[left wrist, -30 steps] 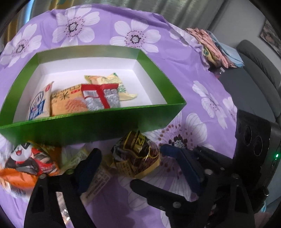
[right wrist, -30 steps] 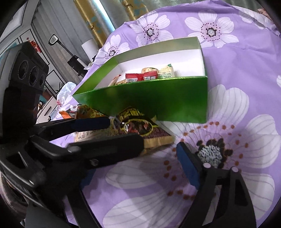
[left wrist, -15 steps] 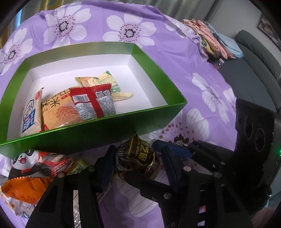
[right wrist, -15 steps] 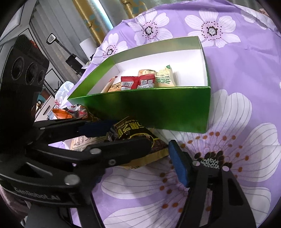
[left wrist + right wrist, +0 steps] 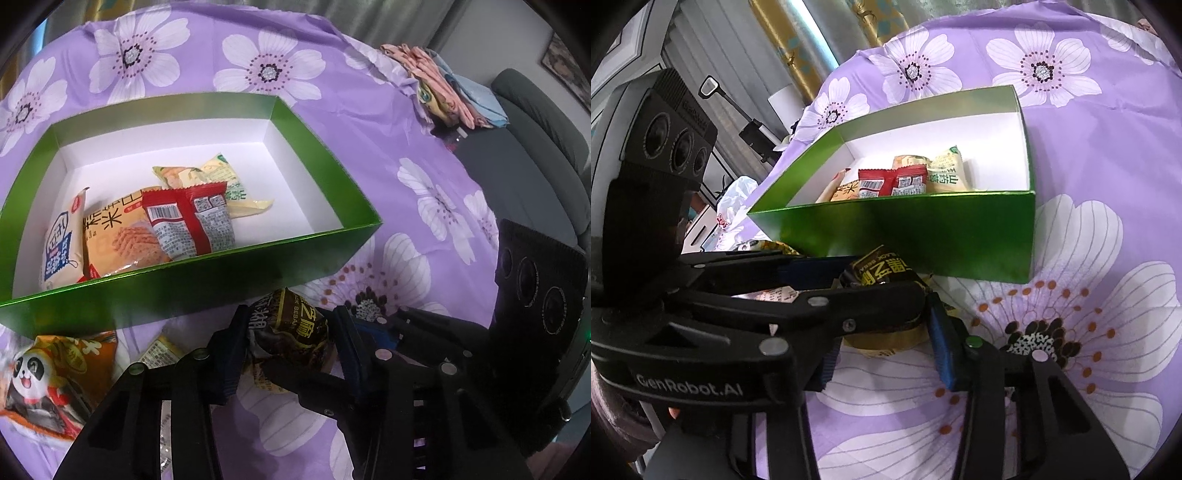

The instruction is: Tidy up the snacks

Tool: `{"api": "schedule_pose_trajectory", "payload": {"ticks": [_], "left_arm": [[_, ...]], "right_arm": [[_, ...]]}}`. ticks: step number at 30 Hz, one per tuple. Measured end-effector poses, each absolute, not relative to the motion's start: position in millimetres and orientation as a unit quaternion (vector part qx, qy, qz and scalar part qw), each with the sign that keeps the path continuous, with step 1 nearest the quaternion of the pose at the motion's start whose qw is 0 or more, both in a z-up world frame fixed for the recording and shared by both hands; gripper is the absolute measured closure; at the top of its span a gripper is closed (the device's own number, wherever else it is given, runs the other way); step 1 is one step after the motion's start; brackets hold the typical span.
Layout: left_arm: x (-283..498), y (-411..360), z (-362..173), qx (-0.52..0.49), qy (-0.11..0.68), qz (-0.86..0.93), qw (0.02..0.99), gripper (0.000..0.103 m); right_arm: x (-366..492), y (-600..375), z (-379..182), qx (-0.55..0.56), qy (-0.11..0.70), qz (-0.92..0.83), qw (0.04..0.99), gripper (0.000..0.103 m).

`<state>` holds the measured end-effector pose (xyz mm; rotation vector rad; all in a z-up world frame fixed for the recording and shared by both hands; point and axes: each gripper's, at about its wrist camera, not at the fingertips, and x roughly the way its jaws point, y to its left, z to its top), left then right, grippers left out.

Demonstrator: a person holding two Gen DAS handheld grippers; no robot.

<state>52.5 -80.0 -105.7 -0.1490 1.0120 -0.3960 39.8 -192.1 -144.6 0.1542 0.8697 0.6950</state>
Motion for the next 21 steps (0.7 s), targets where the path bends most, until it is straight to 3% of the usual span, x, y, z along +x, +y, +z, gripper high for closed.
{"api": "schedule_pose_trajectory", "payload": {"ticks": [21], "left_arm": [[15.9, -85.1, -22.9, -0.058, 0.382, -0.204, 0.900, 0.058]], "right_arm": [[5.4, -198.1, -65.0, 0.048, 0.327, 0.325, 0.886, 0.060]]}}
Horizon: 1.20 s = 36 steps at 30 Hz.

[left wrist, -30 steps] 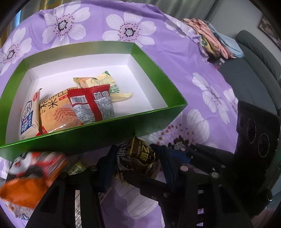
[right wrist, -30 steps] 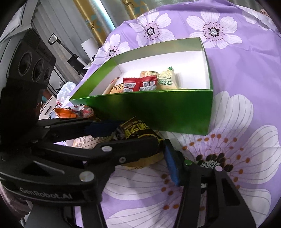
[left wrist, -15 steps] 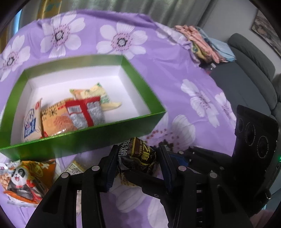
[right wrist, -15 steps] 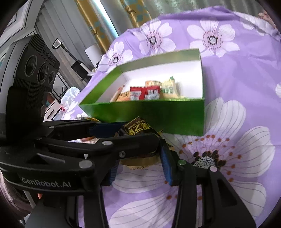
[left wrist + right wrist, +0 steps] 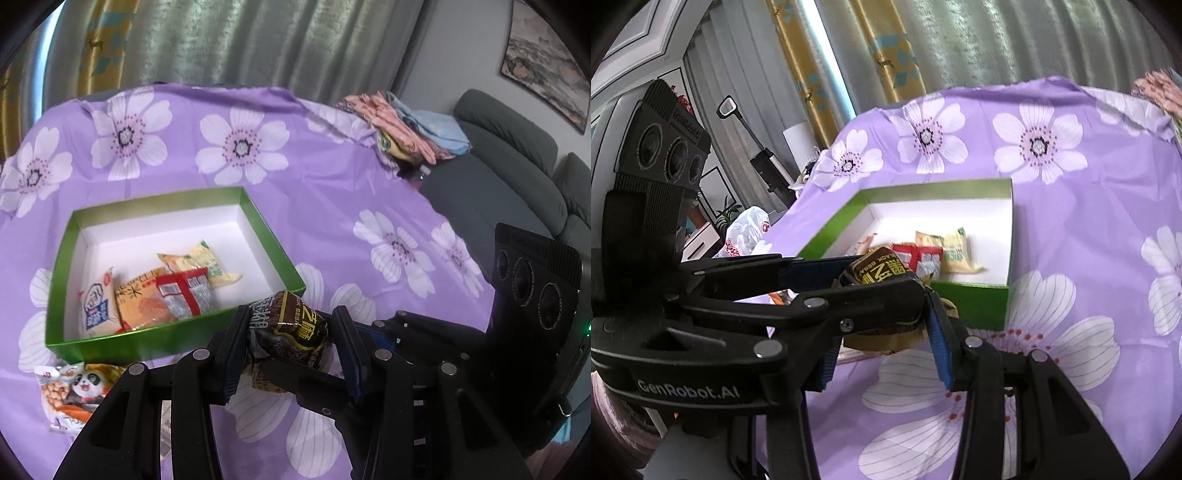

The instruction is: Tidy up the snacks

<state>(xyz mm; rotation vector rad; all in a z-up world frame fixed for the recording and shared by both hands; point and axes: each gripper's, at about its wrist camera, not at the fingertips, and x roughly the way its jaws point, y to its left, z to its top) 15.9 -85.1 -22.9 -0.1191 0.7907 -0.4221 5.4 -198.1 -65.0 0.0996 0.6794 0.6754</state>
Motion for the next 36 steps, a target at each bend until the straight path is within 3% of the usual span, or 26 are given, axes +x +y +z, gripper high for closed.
{"api": "schedule_pose_trajectory", "payload": {"ticks": [14, 36], "left_arm": [[24.0, -56.9, -10.0, -0.081, 0.362, -0.180, 0.911, 0.058], [96.1, -23.6, -40.7, -0.122, 0.386, -0.156, 0.901, 0.058]], "right_arm": [[21.6, -171.3, -47.6, 0.020, 0.305, 0.341, 0.889, 0.060], [92.7, -138.5, -68.1, 0.005, 0.325, 0.337, 0.883, 0.060]]}}
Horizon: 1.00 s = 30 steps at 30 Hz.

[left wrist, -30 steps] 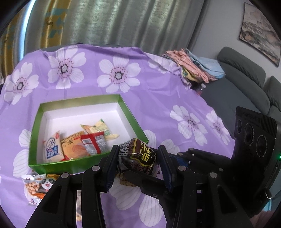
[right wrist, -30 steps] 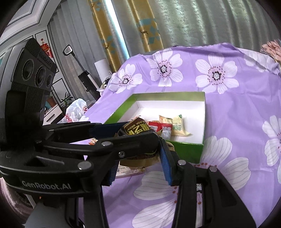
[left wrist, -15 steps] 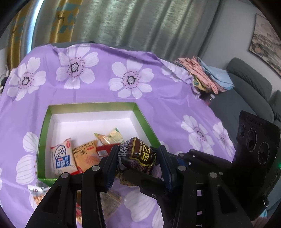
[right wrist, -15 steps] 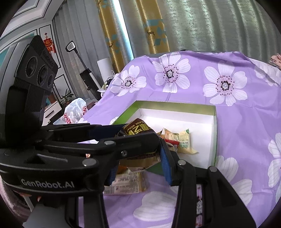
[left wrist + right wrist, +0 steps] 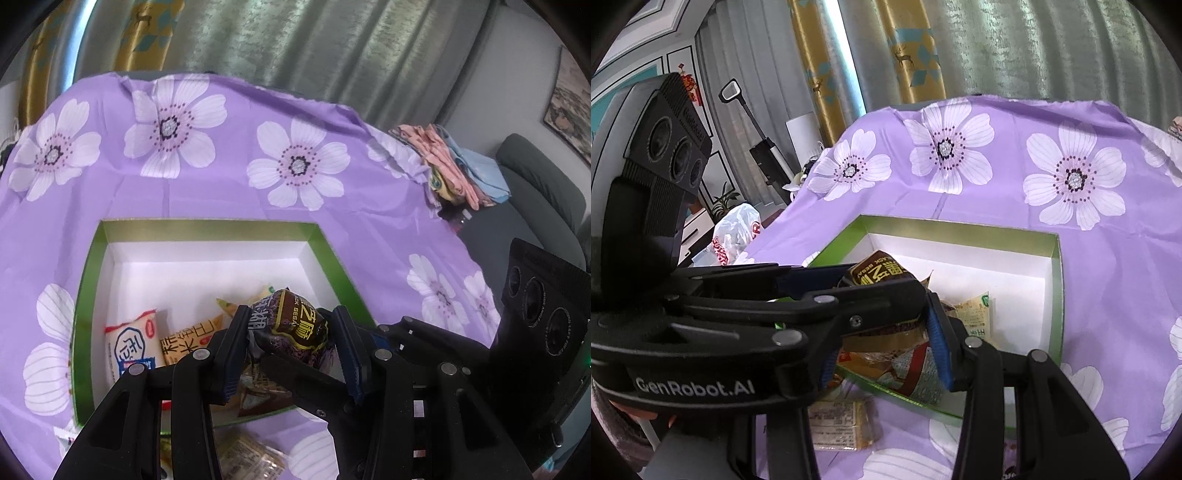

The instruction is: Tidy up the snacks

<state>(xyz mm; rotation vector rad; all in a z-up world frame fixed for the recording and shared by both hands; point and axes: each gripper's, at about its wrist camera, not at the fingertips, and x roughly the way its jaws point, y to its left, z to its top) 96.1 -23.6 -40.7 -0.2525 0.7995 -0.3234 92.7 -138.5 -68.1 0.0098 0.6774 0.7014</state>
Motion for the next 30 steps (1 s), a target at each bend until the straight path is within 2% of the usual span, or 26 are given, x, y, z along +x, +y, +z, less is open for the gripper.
{"api": "schedule_pose_trajectory", "payload": {"ticks": [9, 11, 13, 15, 19, 21, 22, 24, 30], "left_arm": [[106.4, -21.9, -55.6, -0.137, 0.406, -0.146, 0.892, 0.058], [105.5, -23.6, -55.2, -0.132, 0.406, -0.146, 0.893, 0.053], [104.4, -25.2, -54.2, -0.123, 0.405, -0.140, 0.895, 0.032], [102.4, -24.9, -52.3, -0.120, 0.401, -0.137, 0.898, 0.025], [99.0, -20.7, -48.7, -0.122, 0.398, -0.125, 0.901, 0.023], [97.0, -19.0, -47.4, -0.122, 0.397, -0.120, 0.902, 0.021], [95.5, -18.2, -46.7, -0.121, 0.396, -0.117, 0.903, 0.017], [92.3, -17.4, -45.1, -0.119, 0.395, -0.113, 0.904, 0.011], [75.8, -18.3, -35.9, -0.105, 0.388, -0.104, 0.910, 0.006]], "right_arm": [[103.6, -132.5, -79.8, 0.003, 0.347, 0.335, 0.876, 0.058], [103.3, -132.1, -79.8, 0.004, 0.347, 0.336, 0.875, 0.058], [101.8, -132.3, -78.6, 0.002, 0.346, 0.331, 0.878, 0.052], [100.7, -132.7, -77.0, -0.001, 0.345, 0.325, 0.881, 0.050], [96.6, -136.3, -73.2, -0.009, 0.341, 0.312, 0.887, 0.046], [92.8, -138.3, -70.9, -0.013, 0.339, 0.303, 0.890, 0.040], [91.0, -139.2, -69.9, -0.015, 0.338, 0.298, 0.893, 0.038], [85.8, -142.0, -67.2, -0.017, 0.334, 0.284, 0.899, 0.029], [68.0, -149.7, -56.7, -0.035, 0.318, 0.248, 0.915, 0.015]]}}
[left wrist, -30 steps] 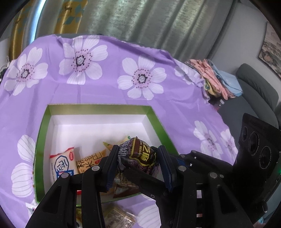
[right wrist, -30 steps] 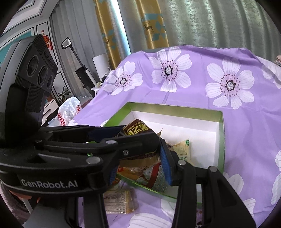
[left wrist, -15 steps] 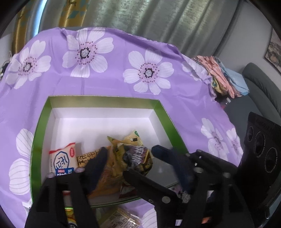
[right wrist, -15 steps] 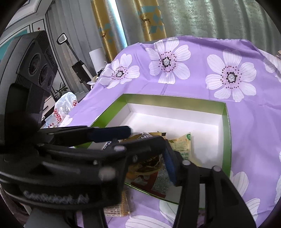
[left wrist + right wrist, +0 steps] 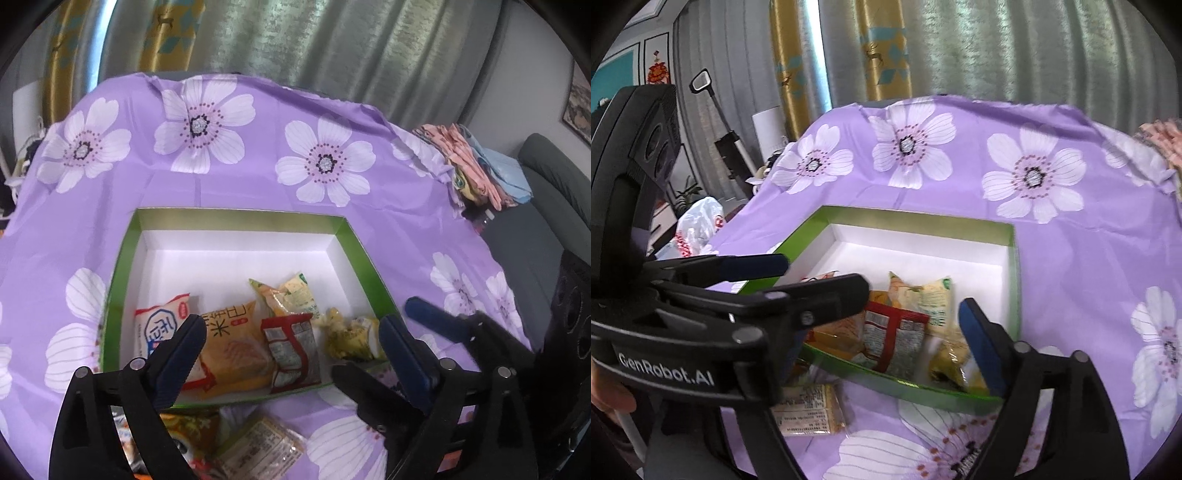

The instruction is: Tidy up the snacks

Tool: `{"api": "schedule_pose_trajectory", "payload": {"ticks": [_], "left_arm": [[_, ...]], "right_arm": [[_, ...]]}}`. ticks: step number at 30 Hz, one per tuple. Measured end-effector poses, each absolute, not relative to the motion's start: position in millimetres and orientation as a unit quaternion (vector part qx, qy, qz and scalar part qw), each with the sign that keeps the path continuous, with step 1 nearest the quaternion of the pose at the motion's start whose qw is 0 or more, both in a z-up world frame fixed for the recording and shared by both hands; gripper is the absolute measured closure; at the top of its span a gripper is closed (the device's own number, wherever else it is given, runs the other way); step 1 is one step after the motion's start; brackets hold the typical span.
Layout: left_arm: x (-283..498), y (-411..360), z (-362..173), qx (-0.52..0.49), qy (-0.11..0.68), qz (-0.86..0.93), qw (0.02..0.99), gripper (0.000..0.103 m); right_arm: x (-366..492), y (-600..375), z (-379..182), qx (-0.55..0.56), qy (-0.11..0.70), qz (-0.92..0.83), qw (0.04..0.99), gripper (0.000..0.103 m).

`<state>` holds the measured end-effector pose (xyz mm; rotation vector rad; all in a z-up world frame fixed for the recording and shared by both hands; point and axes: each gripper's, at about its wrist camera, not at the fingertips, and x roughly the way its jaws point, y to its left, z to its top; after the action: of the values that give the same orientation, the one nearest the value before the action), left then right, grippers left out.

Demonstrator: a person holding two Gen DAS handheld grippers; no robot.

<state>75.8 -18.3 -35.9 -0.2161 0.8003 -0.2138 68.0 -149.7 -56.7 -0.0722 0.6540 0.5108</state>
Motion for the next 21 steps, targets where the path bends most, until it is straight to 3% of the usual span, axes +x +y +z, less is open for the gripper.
{"api": "schedule_pose_trajectory", "payload": {"ticks": [1, 5, 21], "left_arm": [[72.1, -18.4, -33.7, -0.104, 0.385, -0.103, 0.911, 0.002], [58.1, -17.6, -25.4, -0.109, 0.374, -0.109, 0.914, 0.001], [-3.2, -22.1, 1.3, -0.099, 0.343, -0.093, 0.929, 0.001]], "right_arm": [[64.4, -151.1, -54.4, -0.037, 0.314, 0.243, 0.917, 0.013], [52.0, -156.3, -48.1, -0.042, 0.304, 0.222, 0.925, 0.002], [-0.7, -174.1, -26.1, -0.035, 0.288, 0.212, 0.933, 0.001]]}}
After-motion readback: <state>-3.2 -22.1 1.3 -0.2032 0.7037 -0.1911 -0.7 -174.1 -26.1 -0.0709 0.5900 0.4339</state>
